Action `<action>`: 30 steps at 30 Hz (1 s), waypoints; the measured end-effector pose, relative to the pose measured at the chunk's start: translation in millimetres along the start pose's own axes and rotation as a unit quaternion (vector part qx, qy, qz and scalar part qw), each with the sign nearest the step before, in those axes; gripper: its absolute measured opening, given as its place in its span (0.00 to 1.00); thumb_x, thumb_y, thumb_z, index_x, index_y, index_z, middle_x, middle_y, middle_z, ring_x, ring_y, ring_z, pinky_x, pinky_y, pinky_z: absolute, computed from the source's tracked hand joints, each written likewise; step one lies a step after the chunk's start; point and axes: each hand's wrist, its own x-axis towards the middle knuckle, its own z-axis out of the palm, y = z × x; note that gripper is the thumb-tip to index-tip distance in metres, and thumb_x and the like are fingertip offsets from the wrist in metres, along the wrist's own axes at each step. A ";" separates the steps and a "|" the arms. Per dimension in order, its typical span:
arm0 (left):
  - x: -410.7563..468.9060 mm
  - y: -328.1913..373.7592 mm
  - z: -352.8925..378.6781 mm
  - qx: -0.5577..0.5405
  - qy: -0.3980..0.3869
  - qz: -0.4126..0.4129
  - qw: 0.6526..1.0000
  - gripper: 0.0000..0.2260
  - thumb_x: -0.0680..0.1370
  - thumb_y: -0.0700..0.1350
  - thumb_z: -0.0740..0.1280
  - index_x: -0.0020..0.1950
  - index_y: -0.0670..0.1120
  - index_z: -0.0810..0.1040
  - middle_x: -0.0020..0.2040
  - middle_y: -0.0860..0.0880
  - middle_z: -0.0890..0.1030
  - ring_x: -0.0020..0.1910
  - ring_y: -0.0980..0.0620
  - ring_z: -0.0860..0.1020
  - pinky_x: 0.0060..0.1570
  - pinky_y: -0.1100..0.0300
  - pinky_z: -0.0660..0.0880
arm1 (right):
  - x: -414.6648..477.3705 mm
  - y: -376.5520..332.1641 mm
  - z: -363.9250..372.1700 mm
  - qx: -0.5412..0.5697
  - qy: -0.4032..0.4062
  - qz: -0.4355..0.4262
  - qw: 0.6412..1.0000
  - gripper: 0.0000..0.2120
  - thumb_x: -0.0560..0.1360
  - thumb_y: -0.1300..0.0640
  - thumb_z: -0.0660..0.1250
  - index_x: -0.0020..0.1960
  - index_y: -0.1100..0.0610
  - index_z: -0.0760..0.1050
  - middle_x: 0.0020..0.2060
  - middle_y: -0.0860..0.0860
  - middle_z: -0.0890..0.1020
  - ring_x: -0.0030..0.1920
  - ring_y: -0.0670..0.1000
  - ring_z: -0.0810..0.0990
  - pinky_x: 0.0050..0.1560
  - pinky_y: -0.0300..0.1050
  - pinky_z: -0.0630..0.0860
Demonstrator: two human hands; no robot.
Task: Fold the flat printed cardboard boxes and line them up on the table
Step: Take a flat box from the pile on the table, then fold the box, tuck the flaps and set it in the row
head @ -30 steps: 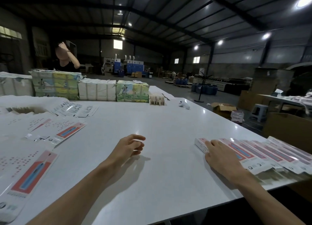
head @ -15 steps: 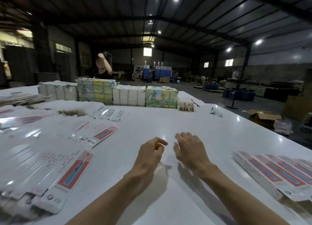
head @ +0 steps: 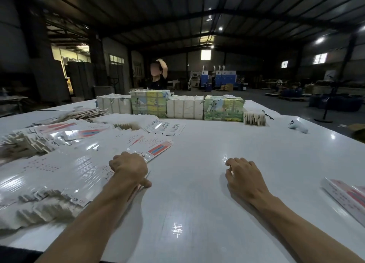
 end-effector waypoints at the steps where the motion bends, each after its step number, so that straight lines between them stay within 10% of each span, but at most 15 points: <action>1: 0.8 -3.2 0.5 -0.003 0.006 -0.009 1.000 0.44 0.68 0.67 0.79 0.74 0.46 0.69 0.69 0.45 0.73 0.70 0.44 0.73 0.63 0.53 0.73 | -0.9 -1.7 -0.1 0.004 -0.002 -0.007 1.000 0.13 0.82 0.55 0.59 0.64 0.52 0.78 0.52 0.45 0.82 0.57 0.51 0.78 0.61 0.46 0.68; 8: 12.2 -13.2 -0.3 -0.042 -0.012 -0.018 0.999 0.48 0.67 0.64 0.81 0.73 0.39 0.63 0.69 0.42 0.73 0.70 0.43 0.73 0.65 0.50 0.73 | -8.4 -1.6 -3.9 0.018 -0.028 -0.037 0.999 0.17 0.83 0.55 0.59 0.70 0.52 0.74 0.57 0.44 0.82 0.62 0.49 0.76 0.65 0.44 0.66; 13: 20.9 -13.9 4.1 -0.099 0.073 0.016 0.992 0.21 0.80 0.51 0.72 0.67 0.42 0.71 0.63 0.43 0.80 0.61 0.43 0.79 0.56 0.52 0.74 | -9.9 -3.7 -6.3 0.043 -0.028 -0.035 0.998 0.17 0.83 0.56 0.59 0.71 0.53 0.74 0.57 0.45 0.82 0.62 0.49 0.76 0.64 0.43 0.66; 18: 21.5 -7.5 -11.4 -0.179 0.115 0.080 0.974 0.20 0.78 0.60 0.72 0.58 0.45 0.78 0.53 0.45 0.82 0.47 0.45 0.79 0.42 0.56 0.72 | -6.2 -5.8 -8.1 0.064 -0.018 -0.031 0.997 0.17 0.83 0.56 0.60 0.71 0.52 0.74 0.58 0.46 0.81 0.62 0.49 0.77 0.64 0.44 0.68; 22: 17.4 23.9 -32.2 -0.446 -0.003 0.213 0.869 0.15 0.75 0.59 0.75 0.51 0.48 0.84 0.41 0.49 0.87 0.38 0.49 0.86 0.35 0.59 0.80 | -2.7 -7.3 -11.5 0.122 0.007 -0.006 0.992 0.15 0.83 0.56 0.63 0.69 0.53 0.76 0.55 0.45 0.82 0.58 0.49 0.78 0.60 0.43 0.71; 26: 12.8 82.6 -19.9 -0.589 -0.257 0.245 0.726 0.23 0.79 0.53 0.74 0.66 0.38 0.78 0.53 0.41 0.88 0.43 0.46 0.87 0.43 0.53 0.84 | -1.8 -2.7 -21.2 0.161 0.042 0.025 0.986 0.15 0.83 0.57 0.64 0.68 0.53 0.77 0.52 0.46 0.83 0.54 0.50 0.80 0.56 0.46 0.76; 30: 2.5 130.6 18.4 -0.626 -0.342 0.268 0.647 0.19 0.82 0.54 0.70 0.66 0.42 0.78 0.57 0.43 0.87 0.45 0.47 0.87 0.44 0.54 0.84 | 4.0 3.3 -34.3 0.205 0.153 0.048 0.966 0.15 0.83 0.61 0.64 0.70 0.57 0.76 0.54 0.51 0.83 0.51 0.50 0.80 0.55 0.46 0.76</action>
